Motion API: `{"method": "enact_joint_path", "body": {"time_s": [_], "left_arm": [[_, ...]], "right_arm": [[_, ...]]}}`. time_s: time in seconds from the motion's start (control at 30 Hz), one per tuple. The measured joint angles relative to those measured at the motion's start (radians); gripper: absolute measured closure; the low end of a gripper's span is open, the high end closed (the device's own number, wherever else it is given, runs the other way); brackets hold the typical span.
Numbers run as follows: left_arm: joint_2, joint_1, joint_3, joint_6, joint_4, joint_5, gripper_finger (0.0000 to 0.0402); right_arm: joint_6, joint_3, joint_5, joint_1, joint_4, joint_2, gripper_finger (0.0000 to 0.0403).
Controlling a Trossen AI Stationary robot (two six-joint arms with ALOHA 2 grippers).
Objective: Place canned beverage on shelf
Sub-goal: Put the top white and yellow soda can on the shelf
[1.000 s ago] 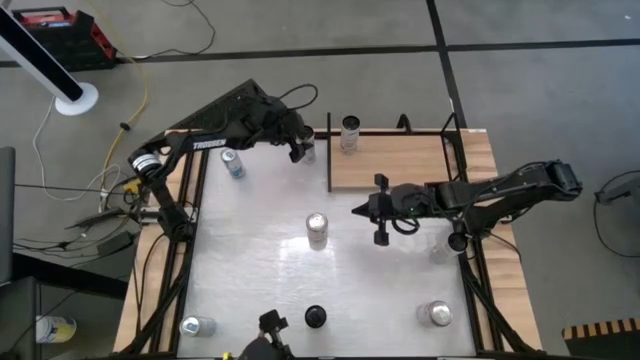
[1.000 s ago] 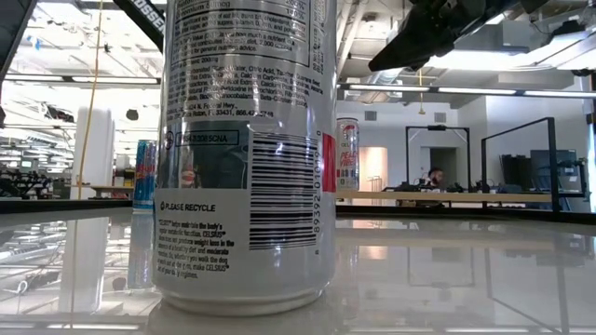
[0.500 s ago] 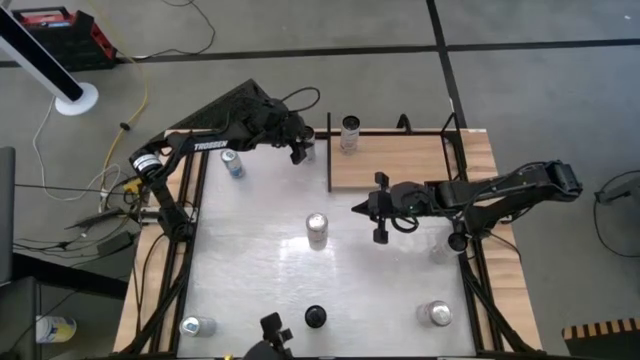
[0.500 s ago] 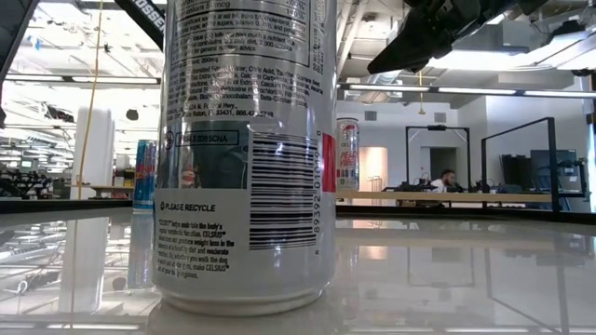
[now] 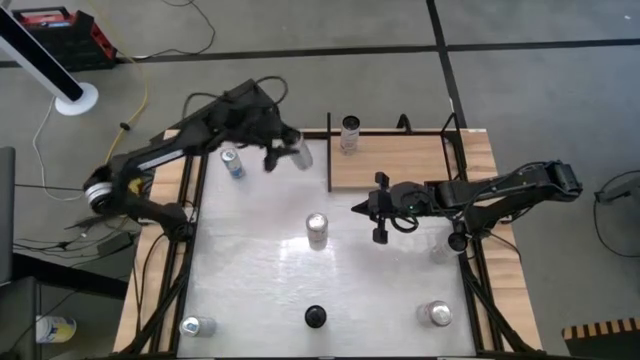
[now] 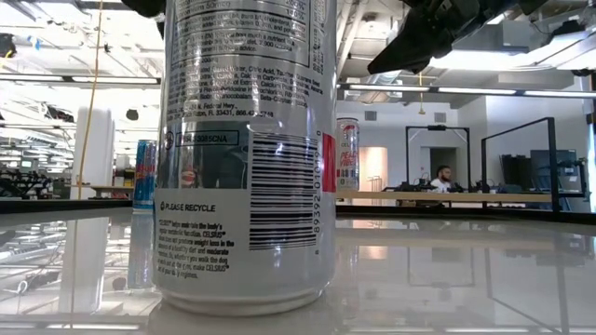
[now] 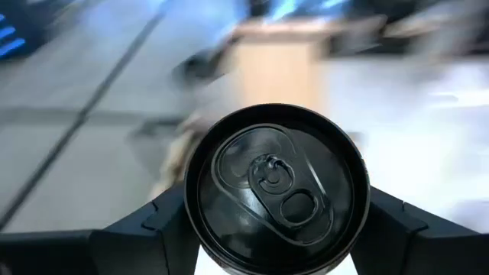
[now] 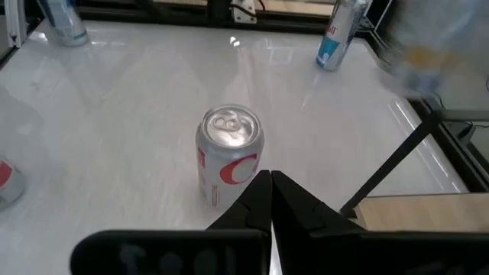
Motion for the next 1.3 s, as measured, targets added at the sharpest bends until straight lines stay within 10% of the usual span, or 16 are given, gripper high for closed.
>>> {"method": "enact_joint_path", "body": {"time_s": [0.3, 0.63, 0.9, 1.13, 1.3], "left_arm": [[-0.219, -0.145, 0.000, 0.142, -0.099, 0.633, 0.0169], [-0.242, -0.327, 0.000, 0.336, -0.151, 0.701, 0.0169], [-0.241, -0.339, 0.000, 0.264, -0.196, 0.477, 0.0169], [-0.239, -0.335, -0.014, 0.047, -0.335, -0.237, 0.0169], [-0.238, -0.327, -0.129, -0.230, -0.315, -0.528, 0.0169]], "right_arm": [[-0.047, 0.000, -0.012, 0.000, 0.228, 0.025, 0.0370], [0.041, 0.050, -0.593, -0.060, 0.815, 0.283, 0.0351], [0.017, 0.188, -0.628, -0.116, 0.646, 0.394, 0.0290], [-0.037, 0.217, -0.490, -0.131, 0.398, 0.389, 0.0280], [-0.052, 0.217, -0.417, -0.124, 0.330, 0.385, 0.0282]]}}
